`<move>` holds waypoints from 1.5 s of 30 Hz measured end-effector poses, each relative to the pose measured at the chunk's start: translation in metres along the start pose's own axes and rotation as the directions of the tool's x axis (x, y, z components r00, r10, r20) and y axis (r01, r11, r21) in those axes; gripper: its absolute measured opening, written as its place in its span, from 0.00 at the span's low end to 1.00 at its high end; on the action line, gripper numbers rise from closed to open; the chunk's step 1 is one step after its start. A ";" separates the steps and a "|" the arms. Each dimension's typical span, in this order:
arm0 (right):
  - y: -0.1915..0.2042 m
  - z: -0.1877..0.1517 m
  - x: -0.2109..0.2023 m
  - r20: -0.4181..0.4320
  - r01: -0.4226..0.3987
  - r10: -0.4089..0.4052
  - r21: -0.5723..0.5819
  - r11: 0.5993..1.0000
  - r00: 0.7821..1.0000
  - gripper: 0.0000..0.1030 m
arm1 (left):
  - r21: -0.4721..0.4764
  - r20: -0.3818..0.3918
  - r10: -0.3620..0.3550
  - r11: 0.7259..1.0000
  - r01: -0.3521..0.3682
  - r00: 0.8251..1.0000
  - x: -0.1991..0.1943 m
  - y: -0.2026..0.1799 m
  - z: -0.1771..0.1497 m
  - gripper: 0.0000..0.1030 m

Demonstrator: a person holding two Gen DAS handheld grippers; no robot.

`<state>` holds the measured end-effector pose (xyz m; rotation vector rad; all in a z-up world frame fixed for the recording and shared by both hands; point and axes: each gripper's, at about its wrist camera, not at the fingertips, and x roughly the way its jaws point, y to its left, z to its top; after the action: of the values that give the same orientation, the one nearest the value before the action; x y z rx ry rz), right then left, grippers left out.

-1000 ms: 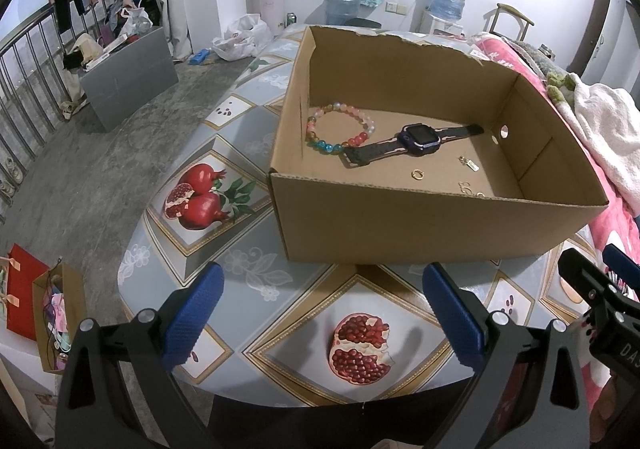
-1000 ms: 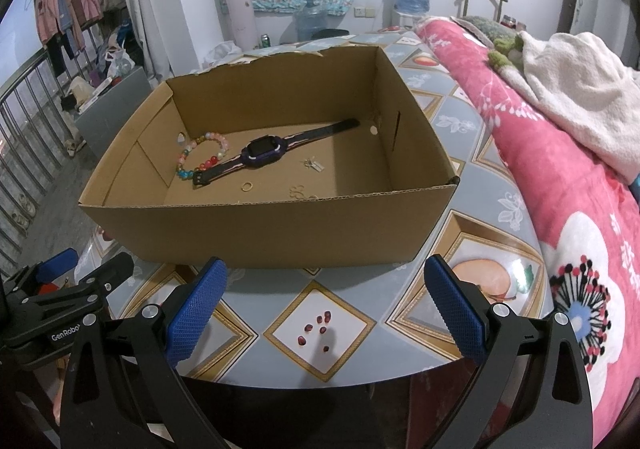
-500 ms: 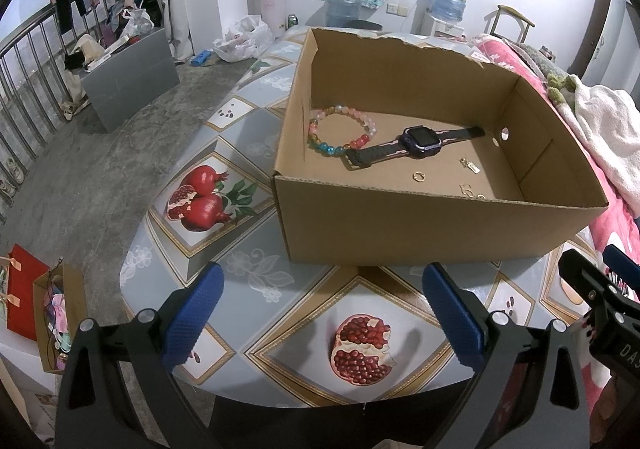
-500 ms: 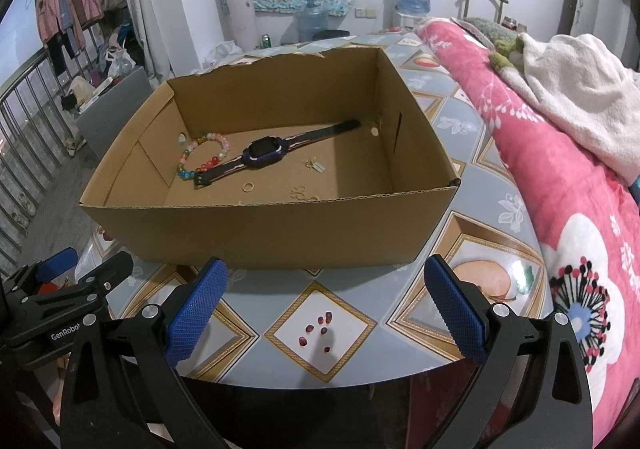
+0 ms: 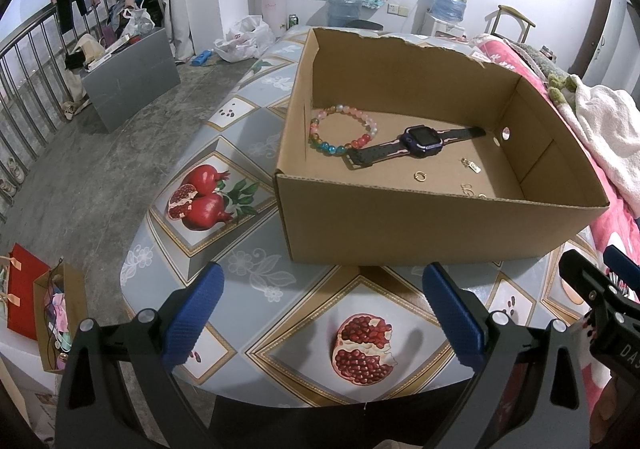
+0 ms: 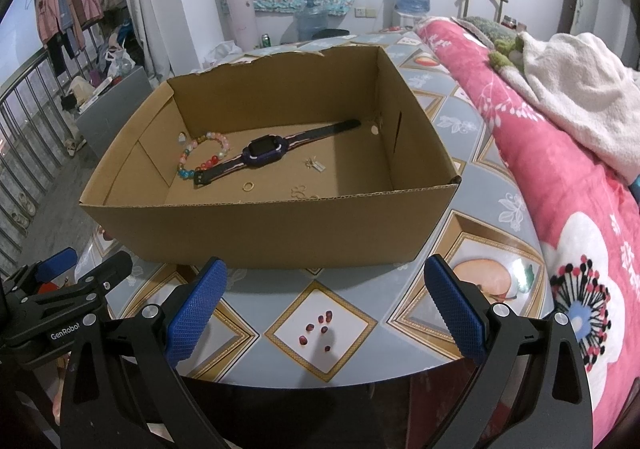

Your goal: Organize jewelry

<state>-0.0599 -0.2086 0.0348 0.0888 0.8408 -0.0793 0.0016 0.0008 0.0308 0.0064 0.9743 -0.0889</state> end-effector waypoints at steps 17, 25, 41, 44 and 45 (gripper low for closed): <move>0.009 -0.012 0.002 -0.001 0.027 -0.027 -0.005 1.000 1.000 0.92 | 0.017 0.026 0.009 1.000 -0.010 1.000 -0.005 0.000 0.000 0.95; 0.009 -0.012 0.002 0.002 0.040 -0.040 -0.004 0.999 0.999 0.92 | 0.028 0.030 0.011 1.000 -0.012 0.999 -0.006 -0.005 -0.001 0.95; 0.007 -0.012 0.001 0.004 0.042 -0.042 -0.001 0.999 0.999 0.92 | 0.041 0.037 0.015 0.999 -0.016 0.999 -0.009 -0.009 -0.001 0.95; 0.007 -0.012 0.001 0.004 0.043 -0.043 0.000 0.999 0.999 0.92 | 0.039 0.037 0.014 0.999 -0.016 0.999 -0.009 -0.009 0.000 0.95; 0.007 -0.013 0.001 0.004 0.042 -0.042 -0.001 0.999 0.999 0.92 | 0.039 0.037 0.014 0.999 -0.015 0.999 -0.009 -0.009 0.000 0.95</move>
<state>-0.0676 -0.2000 0.0259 0.0703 0.8390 -0.1188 -0.0046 -0.0071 0.0385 0.0480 0.9358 -0.0946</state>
